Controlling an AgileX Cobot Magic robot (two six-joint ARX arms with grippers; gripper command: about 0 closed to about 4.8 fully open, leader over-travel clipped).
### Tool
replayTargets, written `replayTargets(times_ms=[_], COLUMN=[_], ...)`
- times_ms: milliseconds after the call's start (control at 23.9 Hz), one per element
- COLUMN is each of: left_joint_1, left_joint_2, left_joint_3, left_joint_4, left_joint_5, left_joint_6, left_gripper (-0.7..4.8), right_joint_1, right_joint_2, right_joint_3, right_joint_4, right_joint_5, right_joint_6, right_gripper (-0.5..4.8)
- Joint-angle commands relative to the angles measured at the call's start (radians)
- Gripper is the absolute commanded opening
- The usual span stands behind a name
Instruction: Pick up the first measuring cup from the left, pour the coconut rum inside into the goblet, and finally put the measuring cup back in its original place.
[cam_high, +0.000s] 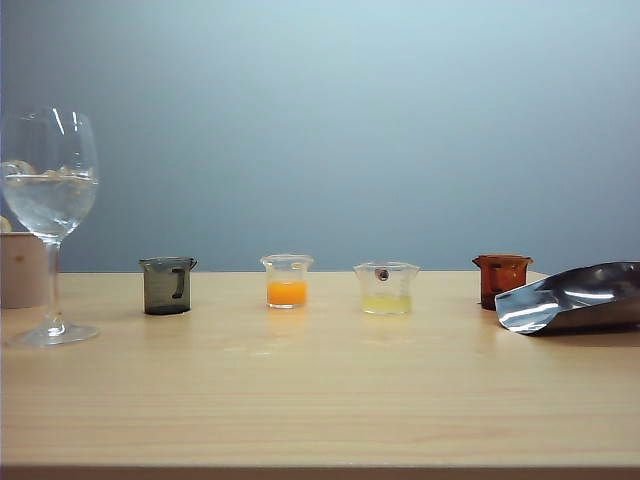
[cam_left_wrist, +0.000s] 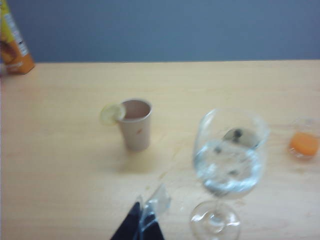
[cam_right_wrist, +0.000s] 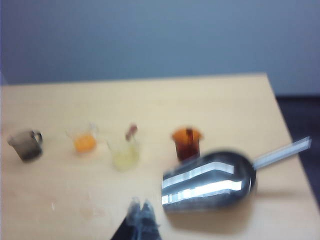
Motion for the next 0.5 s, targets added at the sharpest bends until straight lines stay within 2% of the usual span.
replayTargets(times_ms=[42, 84, 251, 501], left_joint_1=[0.024, 0.023, 0.023, 0.023], left_joint_2=[-0.069, -0.108, -0.192, -0.295], left_joint_3=[-0.106, -0.158, -0.280, -0.423], left_joint_4=[0.010, 0.011, 0.007, 0.005], left_joint_5=[0.001, 0.002, 0.001, 0.001], left_joint_6=[0.000, 0.000, 0.000, 0.000], left_gripper=[-0.03, -0.03, -0.03, -0.03], right_joint_1=[-0.001, -0.001, -0.004, -0.005], right_joint_2=[-0.001, 0.004, 0.010, 0.010], right_joint_3=[-0.138, -0.203, -0.340, -0.453], right_joint_4=[0.177, 0.270, 0.409, 0.413], right_joint_5=[0.004, 0.002, 0.002, -0.047], right_joint_6=[0.025, 0.025, 0.021, 0.019], right_gripper=[-0.05, -0.05, -0.05, -0.05])
